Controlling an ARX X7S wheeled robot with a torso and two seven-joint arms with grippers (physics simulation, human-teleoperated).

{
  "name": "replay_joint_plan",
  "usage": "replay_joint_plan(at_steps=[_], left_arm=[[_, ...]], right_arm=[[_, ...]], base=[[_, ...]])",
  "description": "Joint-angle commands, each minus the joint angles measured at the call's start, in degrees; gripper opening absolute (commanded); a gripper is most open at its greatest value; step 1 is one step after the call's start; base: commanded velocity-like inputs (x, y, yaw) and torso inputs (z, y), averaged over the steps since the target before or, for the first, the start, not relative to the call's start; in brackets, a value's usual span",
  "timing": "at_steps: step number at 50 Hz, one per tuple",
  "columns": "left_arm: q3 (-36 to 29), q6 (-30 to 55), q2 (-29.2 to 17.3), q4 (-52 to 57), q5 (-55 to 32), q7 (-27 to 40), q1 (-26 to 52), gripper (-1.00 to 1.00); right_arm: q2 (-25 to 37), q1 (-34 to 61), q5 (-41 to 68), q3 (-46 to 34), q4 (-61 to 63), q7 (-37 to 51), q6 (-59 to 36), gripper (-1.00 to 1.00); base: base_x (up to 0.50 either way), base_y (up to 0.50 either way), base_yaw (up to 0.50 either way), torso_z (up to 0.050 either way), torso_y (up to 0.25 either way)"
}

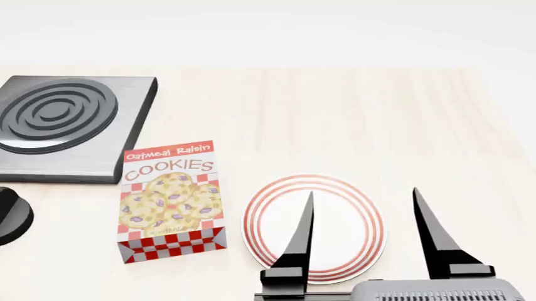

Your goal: Pick the akita bowl from table center and place it on the plate.

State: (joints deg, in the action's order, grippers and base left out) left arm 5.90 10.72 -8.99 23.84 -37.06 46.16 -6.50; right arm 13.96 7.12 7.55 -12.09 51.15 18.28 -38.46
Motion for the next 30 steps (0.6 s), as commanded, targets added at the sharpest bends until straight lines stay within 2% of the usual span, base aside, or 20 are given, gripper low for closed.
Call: replay_joint_plan(at_steps=[1, 30], left_arm=[[-1.1, 0.6, -1.0, -2.6, 1.2, 0.4, 2.3, 1.0], [-1.1, -1.5, -1.8, -8.7, 1.8, -0.3, 4.3, 1.0]], right_arm=[[0.2, 0.0, 0.4, 0.1, 0.1, 0.3, 0.0, 1.0], [0.7, 0.4, 1.2, -0.2, 0.1, 1.2, -0.2, 1.0]], base=[[0.0, 0.0, 0.0, 0.0, 0.0], [0.0, 0.0, 0.0, 0.0, 0.0]])
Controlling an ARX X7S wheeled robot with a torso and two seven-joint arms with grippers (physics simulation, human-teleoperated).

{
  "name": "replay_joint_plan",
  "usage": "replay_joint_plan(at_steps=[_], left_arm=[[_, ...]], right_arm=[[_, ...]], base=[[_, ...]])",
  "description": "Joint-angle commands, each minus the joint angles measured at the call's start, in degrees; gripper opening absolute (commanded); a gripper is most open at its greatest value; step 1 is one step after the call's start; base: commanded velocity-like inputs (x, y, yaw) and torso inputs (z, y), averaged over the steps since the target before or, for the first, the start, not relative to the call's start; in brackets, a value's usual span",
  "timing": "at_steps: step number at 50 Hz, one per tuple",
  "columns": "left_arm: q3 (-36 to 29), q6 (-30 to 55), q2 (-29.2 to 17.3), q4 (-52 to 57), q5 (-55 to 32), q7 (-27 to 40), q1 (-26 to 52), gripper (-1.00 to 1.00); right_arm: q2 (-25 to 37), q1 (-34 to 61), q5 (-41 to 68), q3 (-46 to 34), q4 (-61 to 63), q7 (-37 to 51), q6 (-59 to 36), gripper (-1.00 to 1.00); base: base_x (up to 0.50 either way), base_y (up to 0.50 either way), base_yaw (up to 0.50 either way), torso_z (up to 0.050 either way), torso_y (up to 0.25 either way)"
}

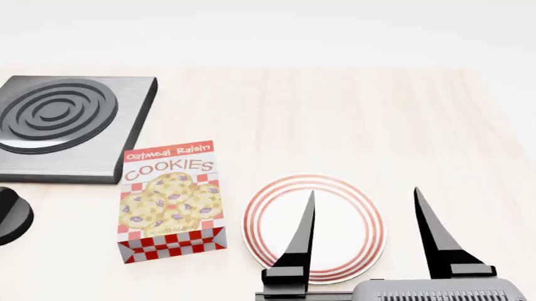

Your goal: Pick the akita bowl from table center and place it on the plate.

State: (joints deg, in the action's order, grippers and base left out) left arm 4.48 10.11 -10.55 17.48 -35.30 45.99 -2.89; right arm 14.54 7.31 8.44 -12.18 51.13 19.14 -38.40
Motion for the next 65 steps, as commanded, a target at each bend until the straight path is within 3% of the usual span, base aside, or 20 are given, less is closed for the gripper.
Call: replay_joint_plan(at_steps=[1, 65], left_arm=[[0.2, -1.1, -0.2, -2.8, 0.2, -0.4, 0.9, 1.0], [0.3, -1.6, -0.5, -16.9, -3.4, -1.9, 9.0, 1.0]], right_arm=[[0.2, 0.2, 0.3, -0.2, 0.1, 0.3, -0.2, 1.0], [1.3, 0.5, 2.1, -0.5, -1.1, 1.9, 0.6, 1.0]], base=[[0.0, 0.0, 0.0, 0.0, 0.0], [0.0, 0.0, 0.0, 0.0, 0.0]])
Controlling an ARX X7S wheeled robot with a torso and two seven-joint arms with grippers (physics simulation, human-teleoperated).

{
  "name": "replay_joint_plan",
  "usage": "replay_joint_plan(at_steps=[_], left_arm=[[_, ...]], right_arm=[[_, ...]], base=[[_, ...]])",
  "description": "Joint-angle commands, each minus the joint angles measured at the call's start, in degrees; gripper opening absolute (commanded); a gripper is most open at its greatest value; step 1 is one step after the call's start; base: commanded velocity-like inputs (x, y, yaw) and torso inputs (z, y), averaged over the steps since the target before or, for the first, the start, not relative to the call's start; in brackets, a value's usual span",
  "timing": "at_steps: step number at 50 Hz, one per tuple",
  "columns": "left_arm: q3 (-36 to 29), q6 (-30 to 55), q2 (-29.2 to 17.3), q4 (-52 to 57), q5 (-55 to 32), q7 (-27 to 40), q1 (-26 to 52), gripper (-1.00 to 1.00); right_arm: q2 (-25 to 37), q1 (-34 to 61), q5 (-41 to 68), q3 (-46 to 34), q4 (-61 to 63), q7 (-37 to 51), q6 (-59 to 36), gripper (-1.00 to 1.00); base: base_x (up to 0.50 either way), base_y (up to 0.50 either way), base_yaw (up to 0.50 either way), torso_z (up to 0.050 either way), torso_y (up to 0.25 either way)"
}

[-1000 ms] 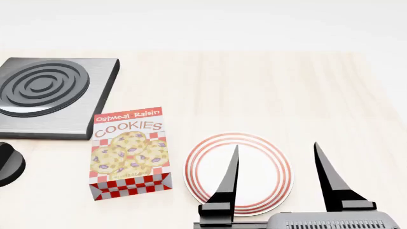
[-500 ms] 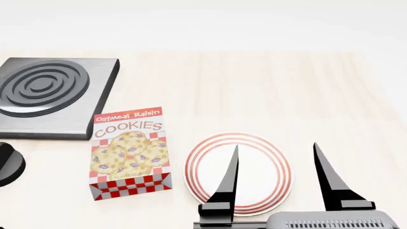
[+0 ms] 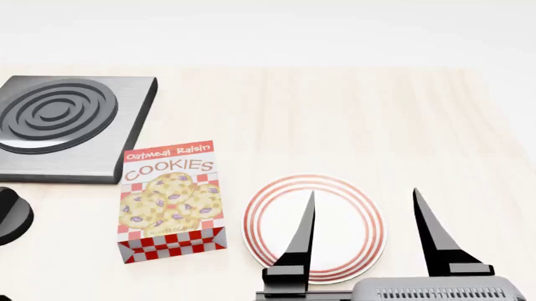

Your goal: Pick the akita bowl from table center and place it on the plate.

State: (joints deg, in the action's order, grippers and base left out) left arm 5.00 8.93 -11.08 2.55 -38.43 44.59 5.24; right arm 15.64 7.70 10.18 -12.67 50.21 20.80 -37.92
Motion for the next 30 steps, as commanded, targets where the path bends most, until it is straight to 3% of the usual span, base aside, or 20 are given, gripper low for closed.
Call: replay_joint_plan(at_steps=[1, 30], left_arm=[[-0.2, -0.6, 0.1, -2.6, -0.2, -0.8, 1.1, -1.0], [-0.1, -0.4, -0.6, -0.9, -2.5, -0.4, 0.6, -1.0]], right_arm=[[0.1, 0.2, 0.4, -0.1, 0.0, 0.3, -0.1, 1.0], [0.5, 0.6, 0.8, -0.8, -0.1, 1.1, 0.0, 1.0]], base=[[0.0, 0.0, 0.0, 0.0, 0.0], [0.0, 0.0, 0.0, 0.0, 0.0]])
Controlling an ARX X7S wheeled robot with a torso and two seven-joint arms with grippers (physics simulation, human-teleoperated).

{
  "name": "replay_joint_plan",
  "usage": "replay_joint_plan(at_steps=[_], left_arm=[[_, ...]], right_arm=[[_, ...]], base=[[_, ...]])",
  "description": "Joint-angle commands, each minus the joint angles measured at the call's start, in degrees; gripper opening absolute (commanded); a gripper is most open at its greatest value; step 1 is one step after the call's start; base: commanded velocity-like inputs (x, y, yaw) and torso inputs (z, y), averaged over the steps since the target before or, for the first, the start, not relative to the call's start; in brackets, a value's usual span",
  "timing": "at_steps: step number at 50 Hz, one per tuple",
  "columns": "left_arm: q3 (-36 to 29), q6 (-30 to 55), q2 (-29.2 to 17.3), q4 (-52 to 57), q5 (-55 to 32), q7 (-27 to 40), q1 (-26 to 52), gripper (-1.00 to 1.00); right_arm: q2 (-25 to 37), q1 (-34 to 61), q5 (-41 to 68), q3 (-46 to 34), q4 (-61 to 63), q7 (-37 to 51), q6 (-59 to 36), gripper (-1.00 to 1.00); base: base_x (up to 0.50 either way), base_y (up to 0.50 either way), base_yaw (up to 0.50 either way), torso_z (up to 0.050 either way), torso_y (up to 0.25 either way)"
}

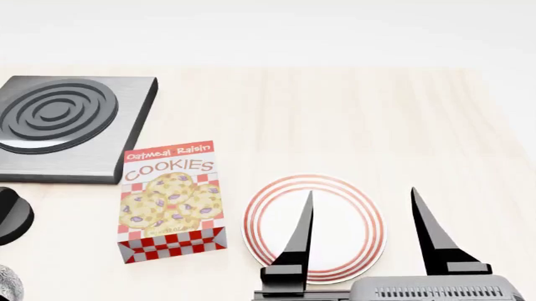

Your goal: Pick the akita bowl from table center and place it on the plate.

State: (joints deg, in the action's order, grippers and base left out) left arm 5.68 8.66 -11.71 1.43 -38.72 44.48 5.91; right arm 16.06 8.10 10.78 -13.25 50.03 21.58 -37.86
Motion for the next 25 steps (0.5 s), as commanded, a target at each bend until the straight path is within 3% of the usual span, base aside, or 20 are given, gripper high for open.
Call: replay_joint_plan(at_steps=[1, 25], left_arm=[[-0.8, -0.1, 0.1, 0.2, -2.3, -0.3, 0.0, -1.0], [-6.5, 5.8, -2.3, 16.4, -5.5, 0.3, -1.1, -1.0]], right_arm=[[0.1, 0.2, 0.2, -0.2, 0.1, 0.4, 0.0, 1.0], [0.7, 0.1, 0.7, -0.2, 0.0, 1.0, 0.3, 1.0]], base=[[0.0, 0.0, 0.0, 0.0, 0.0], [0.0, 0.0, 0.0, 0.0, 0.0]])
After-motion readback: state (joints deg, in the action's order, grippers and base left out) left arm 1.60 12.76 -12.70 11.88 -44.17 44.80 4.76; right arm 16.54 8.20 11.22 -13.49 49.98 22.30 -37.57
